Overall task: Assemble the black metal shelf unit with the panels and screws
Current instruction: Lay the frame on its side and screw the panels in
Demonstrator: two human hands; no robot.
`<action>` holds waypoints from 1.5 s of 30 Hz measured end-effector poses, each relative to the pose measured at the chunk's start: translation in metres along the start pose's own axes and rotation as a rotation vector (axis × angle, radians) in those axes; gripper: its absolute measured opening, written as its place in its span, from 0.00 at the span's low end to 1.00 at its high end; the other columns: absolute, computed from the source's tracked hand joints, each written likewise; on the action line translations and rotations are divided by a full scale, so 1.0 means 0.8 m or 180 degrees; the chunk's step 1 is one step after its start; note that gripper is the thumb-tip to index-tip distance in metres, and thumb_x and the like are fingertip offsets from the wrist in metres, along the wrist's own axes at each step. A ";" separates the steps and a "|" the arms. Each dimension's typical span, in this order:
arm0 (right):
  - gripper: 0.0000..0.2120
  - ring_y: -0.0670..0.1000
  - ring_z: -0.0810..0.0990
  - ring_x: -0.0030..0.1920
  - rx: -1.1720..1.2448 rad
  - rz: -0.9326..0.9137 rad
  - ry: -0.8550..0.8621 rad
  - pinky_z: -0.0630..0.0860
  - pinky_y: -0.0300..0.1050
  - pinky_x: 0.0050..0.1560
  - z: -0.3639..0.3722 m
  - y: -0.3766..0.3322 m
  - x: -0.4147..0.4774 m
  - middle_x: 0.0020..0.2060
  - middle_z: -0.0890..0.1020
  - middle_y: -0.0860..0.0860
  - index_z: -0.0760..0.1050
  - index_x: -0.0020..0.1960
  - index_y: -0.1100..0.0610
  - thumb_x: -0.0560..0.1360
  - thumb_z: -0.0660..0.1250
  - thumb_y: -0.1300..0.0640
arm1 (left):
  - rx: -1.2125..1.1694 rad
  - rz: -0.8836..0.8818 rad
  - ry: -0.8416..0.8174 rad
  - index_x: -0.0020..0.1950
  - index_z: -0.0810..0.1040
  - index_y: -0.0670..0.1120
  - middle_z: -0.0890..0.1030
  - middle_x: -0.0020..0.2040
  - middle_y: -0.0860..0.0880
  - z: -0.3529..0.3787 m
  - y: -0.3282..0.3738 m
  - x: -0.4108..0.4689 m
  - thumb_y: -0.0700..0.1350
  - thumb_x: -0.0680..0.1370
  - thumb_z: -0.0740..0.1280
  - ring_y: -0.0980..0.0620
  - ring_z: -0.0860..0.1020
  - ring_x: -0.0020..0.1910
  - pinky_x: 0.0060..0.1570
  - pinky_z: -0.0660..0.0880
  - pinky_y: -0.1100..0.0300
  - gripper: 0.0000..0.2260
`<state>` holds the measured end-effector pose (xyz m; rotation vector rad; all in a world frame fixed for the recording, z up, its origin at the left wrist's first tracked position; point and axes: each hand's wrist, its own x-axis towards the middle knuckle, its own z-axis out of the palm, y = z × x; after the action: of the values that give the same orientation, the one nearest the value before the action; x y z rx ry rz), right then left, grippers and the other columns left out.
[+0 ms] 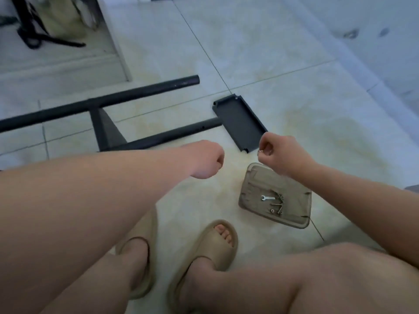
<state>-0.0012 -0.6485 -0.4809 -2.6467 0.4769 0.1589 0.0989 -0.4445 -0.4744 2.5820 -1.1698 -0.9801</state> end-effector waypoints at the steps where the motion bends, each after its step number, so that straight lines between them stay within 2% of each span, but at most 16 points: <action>1: 0.03 0.54 0.79 0.40 0.0088 -0.0091 0.0129 0.77 0.50 0.44 -0.016 -0.028 -0.003 0.36 0.81 0.48 0.77 0.47 0.57 0.75 0.69 0.60 | -0.0416 -0.0154 0.0159 0.54 0.80 0.47 0.83 0.50 0.50 -0.016 -0.007 -0.021 0.43 0.81 0.60 0.48 0.81 0.48 0.52 0.78 0.53 0.09; 5: 0.04 0.49 0.80 0.38 0.0396 -0.0584 0.0453 0.77 0.47 0.41 -0.049 -0.145 -0.027 0.35 0.79 0.42 0.77 0.46 0.54 0.74 0.69 0.61 | -0.2957 -0.1079 0.0601 0.56 0.78 0.41 0.83 0.43 0.46 -0.063 -0.043 -0.107 0.42 0.84 0.58 0.50 0.82 0.39 0.42 0.79 0.58 0.10; 9: 0.06 0.43 0.76 0.38 0.0559 -0.1032 0.0508 0.75 0.45 0.43 -0.042 -0.249 -0.057 0.37 0.77 0.44 0.76 0.44 0.49 0.74 0.70 0.59 | -0.5126 -0.1356 0.0500 0.64 0.74 0.37 0.83 0.54 0.40 -0.070 -0.077 -0.186 0.53 0.85 0.54 0.44 0.83 0.49 0.47 0.79 0.51 0.21; 13: 0.06 0.42 0.74 0.38 0.0454 -0.1424 0.0375 0.71 0.38 0.40 -0.030 -0.315 -0.076 0.37 0.76 0.43 0.76 0.44 0.47 0.75 0.70 0.57 | -0.6038 -0.1105 0.0399 0.62 0.74 0.33 0.82 0.55 0.36 -0.069 -0.095 -0.230 0.57 0.85 0.51 0.41 0.83 0.50 0.47 0.79 0.49 0.28; 16: 0.06 0.43 0.74 0.38 0.0468 -0.1575 0.0228 0.74 0.42 0.43 -0.024 -0.344 -0.080 0.38 0.75 0.43 0.77 0.47 0.48 0.76 0.70 0.59 | -0.6485 -0.0918 0.0407 0.55 0.76 0.31 0.85 0.47 0.35 -0.075 -0.106 -0.250 0.56 0.86 0.49 0.40 0.84 0.44 0.46 0.79 0.48 0.29; 18: 0.06 0.44 0.75 0.39 0.0532 -0.1580 0.0130 0.75 0.43 0.45 -0.020 -0.354 -0.077 0.40 0.76 0.43 0.81 0.52 0.50 0.76 0.71 0.58 | -0.6614 -0.0937 0.0406 0.57 0.76 0.31 0.84 0.44 0.36 -0.076 -0.118 -0.259 0.55 0.86 0.49 0.41 0.85 0.42 0.44 0.80 0.49 0.29; 21: 0.07 0.43 0.77 0.44 0.0746 -0.1554 0.0107 0.72 0.30 0.44 -0.017 -0.359 -0.068 0.42 0.78 0.42 0.81 0.55 0.50 0.77 0.71 0.57 | -0.6646 -0.1166 0.0421 0.60 0.76 0.32 0.82 0.48 0.36 -0.072 -0.143 -0.263 0.52 0.86 0.51 0.42 0.84 0.44 0.40 0.83 0.51 0.25; 23: 0.06 0.42 0.77 0.45 0.0831 -0.1455 0.0118 0.70 0.28 0.43 -0.015 -0.362 -0.058 0.42 0.79 0.42 0.80 0.53 0.48 0.78 0.70 0.56 | -0.6547 -0.1321 0.0430 0.58 0.77 0.33 0.81 0.49 0.37 -0.069 -0.160 -0.264 0.46 0.86 0.55 0.43 0.83 0.45 0.38 0.83 0.53 0.18; 25: 0.04 0.43 0.78 0.46 0.0853 -0.1311 0.0081 0.71 0.32 0.45 -0.008 -0.363 -0.045 0.43 0.80 0.43 0.80 0.53 0.48 0.78 0.69 0.55 | -0.6292 -0.1455 0.0504 0.56 0.78 0.34 0.81 0.49 0.38 -0.067 -0.175 -0.260 0.36 0.83 0.57 0.45 0.84 0.45 0.38 0.83 0.55 0.11; 28: 0.07 0.44 0.78 0.49 0.0630 -0.1136 -0.0202 0.72 0.37 0.48 0.012 -0.361 -0.019 0.44 0.79 0.41 0.79 0.56 0.49 0.79 0.68 0.53 | -0.5919 -0.1569 0.0740 0.53 0.77 0.36 0.81 0.50 0.41 -0.063 -0.194 -0.247 0.27 0.80 0.50 0.49 0.83 0.44 0.38 0.81 0.58 0.16; 32: 0.17 0.51 0.75 0.62 -0.0174 -0.1101 -0.0819 0.72 0.46 0.63 0.050 -0.350 0.014 0.59 0.78 0.48 0.75 0.68 0.53 0.80 0.68 0.50 | -0.5143 -0.1733 0.1120 0.60 0.75 0.38 0.82 0.51 0.41 -0.063 -0.210 -0.225 0.30 0.83 0.50 0.48 0.84 0.46 0.37 0.82 0.59 0.15; 34: 0.24 0.53 0.72 0.67 -0.0504 -0.1055 -0.1034 0.69 0.52 0.68 0.065 -0.344 0.028 0.66 0.75 0.50 0.70 0.73 0.51 0.80 0.68 0.46 | -0.4309 -0.1840 0.1562 0.63 0.76 0.38 0.82 0.55 0.39 -0.063 -0.221 -0.209 0.32 0.83 0.55 0.44 0.84 0.51 0.43 0.82 0.57 0.14; 37: 0.31 0.54 0.71 0.69 -0.0820 -0.1022 -0.1207 0.67 0.56 0.70 0.082 -0.341 0.052 0.70 0.73 0.49 0.65 0.76 0.50 0.78 0.67 0.39 | -0.3075 -0.1899 0.1768 0.56 0.79 0.44 0.83 0.57 0.41 -0.059 -0.235 -0.190 0.32 0.80 0.57 0.43 0.81 0.55 0.53 0.80 0.52 0.14; 40: 0.32 0.55 0.72 0.67 -0.1037 -0.1138 -0.1367 0.66 0.56 0.68 0.101 -0.341 0.068 0.68 0.75 0.49 0.66 0.74 0.50 0.77 0.65 0.34 | -0.2361 -0.1945 0.1426 0.58 0.81 0.44 0.83 0.58 0.43 -0.046 -0.244 -0.173 0.34 0.80 0.58 0.42 0.79 0.59 0.60 0.75 0.54 0.14; 43: 0.26 0.55 0.76 0.61 -0.1062 -0.1211 -0.1452 0.67 0.53 0.59 0.117 -0.338 0.075 0.58 0.78 0.49 0.71 0.66 0.50 0.77 0.63 0.34 | -0.2428 -0.1892 0.1161 0.62 0.81 0.45 0.82 0.57 0.46 -0.036 -0.254 -0.153 0.35 0.81 0.58 0.44 0.78 0.58 0.55 0.72 0.58 0.16; 45: 0.22 0.55 0.77 0.56 -0.1017 -0.1227 -0.1503 0.68 0.50 0.52 0.126 -0.337 0.077 0.50 0.78 0.48 0.74 0.60 0.50 0.77 0.64 0.34 | -0.2395 -0.1814 0.0989 0.58 0.82 0.44 0.81 0.54 0.44 -0.033 -0.257 -0.138 0.35 0.81 0.58 0.44 0.76 0.51 0.53 0.72 0.57 0.14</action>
<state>0.1492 -0.3956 -0.4733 -2.8097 -0.2318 0.7669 0.1893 -0.2279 -0.4751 2.2999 0.0547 -0.8282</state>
